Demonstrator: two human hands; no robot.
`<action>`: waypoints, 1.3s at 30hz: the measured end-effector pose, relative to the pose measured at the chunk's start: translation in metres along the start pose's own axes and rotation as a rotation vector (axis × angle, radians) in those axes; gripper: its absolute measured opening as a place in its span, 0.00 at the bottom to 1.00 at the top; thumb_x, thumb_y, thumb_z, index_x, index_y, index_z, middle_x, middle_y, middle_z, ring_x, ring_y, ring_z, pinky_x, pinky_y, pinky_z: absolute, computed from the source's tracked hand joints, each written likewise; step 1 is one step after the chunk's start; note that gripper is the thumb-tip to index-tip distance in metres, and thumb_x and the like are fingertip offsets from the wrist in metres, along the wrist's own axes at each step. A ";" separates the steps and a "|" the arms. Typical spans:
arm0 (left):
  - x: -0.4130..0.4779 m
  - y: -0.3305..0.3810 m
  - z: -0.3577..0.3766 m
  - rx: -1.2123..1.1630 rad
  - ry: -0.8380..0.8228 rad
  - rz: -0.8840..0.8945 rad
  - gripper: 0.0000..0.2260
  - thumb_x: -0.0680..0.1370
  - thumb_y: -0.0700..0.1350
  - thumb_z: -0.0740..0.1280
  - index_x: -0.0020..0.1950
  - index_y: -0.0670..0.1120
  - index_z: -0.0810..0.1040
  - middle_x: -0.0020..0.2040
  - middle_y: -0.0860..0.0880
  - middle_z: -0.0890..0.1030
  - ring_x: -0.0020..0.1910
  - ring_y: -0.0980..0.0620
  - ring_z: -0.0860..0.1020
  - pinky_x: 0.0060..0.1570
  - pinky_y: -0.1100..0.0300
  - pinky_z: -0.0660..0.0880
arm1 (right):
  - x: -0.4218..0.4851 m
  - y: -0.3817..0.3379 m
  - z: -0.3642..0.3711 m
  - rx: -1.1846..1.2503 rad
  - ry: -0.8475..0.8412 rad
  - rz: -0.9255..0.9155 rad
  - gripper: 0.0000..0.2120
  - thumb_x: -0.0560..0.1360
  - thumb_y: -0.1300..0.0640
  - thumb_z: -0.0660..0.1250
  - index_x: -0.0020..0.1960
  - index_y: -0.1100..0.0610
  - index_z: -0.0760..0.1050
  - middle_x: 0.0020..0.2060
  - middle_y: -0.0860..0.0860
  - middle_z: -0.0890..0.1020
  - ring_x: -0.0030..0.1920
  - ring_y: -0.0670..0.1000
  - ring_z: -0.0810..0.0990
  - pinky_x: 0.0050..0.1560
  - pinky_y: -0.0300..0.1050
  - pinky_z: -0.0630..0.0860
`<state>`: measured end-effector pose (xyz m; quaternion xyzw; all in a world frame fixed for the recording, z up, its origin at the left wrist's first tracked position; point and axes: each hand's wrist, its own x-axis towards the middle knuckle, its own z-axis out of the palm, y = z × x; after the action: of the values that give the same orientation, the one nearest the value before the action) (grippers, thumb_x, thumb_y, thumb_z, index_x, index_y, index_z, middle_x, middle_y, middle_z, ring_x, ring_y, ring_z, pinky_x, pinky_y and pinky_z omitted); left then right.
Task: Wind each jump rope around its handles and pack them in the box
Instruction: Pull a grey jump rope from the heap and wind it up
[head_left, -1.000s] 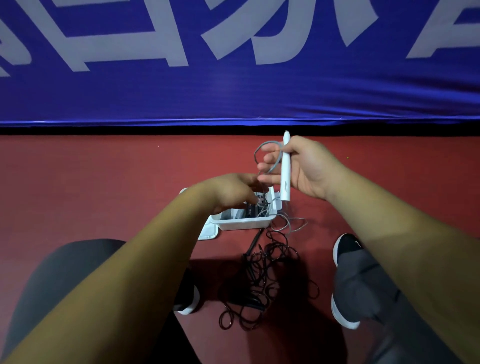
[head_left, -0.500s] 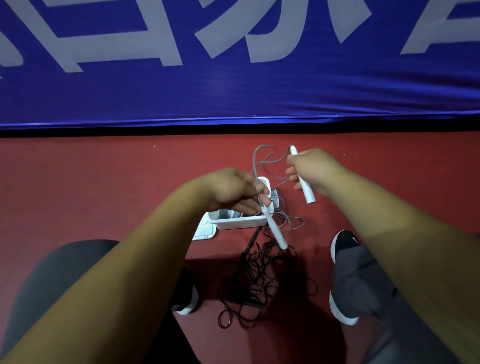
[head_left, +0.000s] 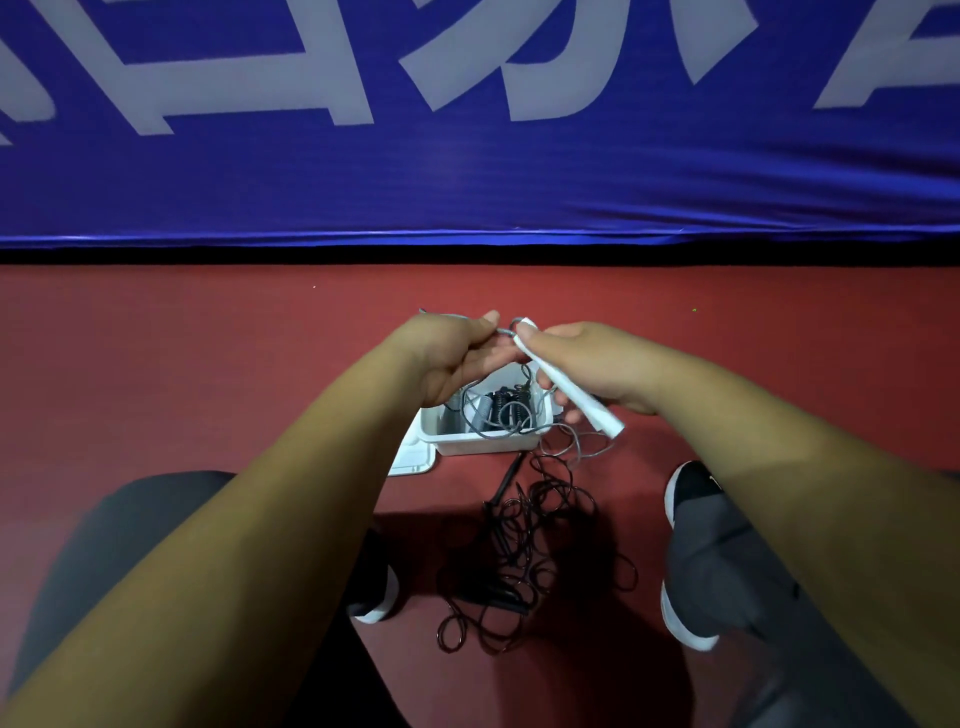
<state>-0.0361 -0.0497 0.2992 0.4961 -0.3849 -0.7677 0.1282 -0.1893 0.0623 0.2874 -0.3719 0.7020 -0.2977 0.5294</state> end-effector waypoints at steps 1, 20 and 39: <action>-0.001 0.001 -0.001 0.018 0.015 -0.002 0.13 0.85 0.45 0.67 0.54 0.34 0.80 0.40 0.40 0.86 0.34 0.50 0.86 0.31 0.63 0.82 | -0.001 -0.001 0.000 -0.054 -0.006 -0.046 0.24 0.80 0.32 0.66 0.61 0.52 0.81 0.40 0.49 0.78 0.35 0.48 0.76 0.36 0.47 0.80; -0.004 0.005 0.006 0.695 -0.017 0.485 0.09 0.82 0.43 0.62 0.45 0.46 0.79 0.37 0.48 0.82 0.43 0.44 0.84 0.55 0.43 0.82 | -0.009 -0.019 -0.006 -0.578 0.313 -0.214 0.14 0.77 0.48 0.73 0.45 0.56 0.73 0.35 0.52 0.78 0.30 0.51 0.74 0.26 0.45 0.66; -0.025 0.038 0.008 0.041 -0.307 0.442 0.12 0.86 0.45 0.63 0.60 0.41 0.83 0.43 0.50 0.80 0.44 0.52 0.78 0.66 0.50 0.75 | 0.003 -0.016 -0.006 0.008 0.332 -0.260 0.15 0.81 0.41 0.68 0.52 0.53 0.76 0.37 0.52 0.75 0.32 0.51 0.75 0.26 0.44 0.70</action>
<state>-0.0381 -0.0571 0.3445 0.2802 -0.5141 -0.7795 0.2227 -0.1926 0.0509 0.3002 -0.4030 0.7244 -0.4234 0.3653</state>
